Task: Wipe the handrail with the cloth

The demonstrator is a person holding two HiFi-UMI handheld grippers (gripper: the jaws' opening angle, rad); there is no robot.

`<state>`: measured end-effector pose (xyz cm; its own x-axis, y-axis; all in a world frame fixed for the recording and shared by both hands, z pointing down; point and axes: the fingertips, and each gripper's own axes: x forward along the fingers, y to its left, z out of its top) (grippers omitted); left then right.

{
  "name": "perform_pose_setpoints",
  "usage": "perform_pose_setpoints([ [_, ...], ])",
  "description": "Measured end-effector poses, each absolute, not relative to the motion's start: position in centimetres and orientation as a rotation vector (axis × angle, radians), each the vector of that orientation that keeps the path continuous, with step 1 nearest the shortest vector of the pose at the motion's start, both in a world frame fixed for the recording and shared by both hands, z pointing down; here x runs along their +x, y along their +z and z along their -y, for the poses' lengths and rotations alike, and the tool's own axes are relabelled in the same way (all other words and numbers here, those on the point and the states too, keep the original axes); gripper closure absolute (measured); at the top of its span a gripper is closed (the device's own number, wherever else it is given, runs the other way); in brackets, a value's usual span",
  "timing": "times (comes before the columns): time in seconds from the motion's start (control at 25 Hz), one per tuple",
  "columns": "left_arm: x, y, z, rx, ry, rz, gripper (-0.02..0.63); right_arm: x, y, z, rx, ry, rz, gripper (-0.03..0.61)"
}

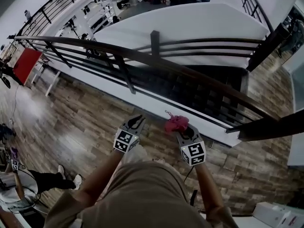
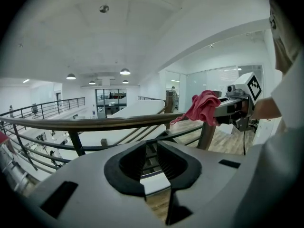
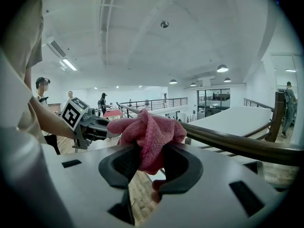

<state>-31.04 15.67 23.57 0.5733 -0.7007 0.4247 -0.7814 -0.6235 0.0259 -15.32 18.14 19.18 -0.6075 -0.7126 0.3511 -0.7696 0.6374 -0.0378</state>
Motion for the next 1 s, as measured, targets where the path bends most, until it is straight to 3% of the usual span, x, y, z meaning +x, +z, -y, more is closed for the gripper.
perform_pose_setpoints([
  [1.0,-54.7,24.5,11.8,2.668,0.564,1.135,0.545,-43.0,20.5,10.8,1.120,0.194,2.459,0.469],
])
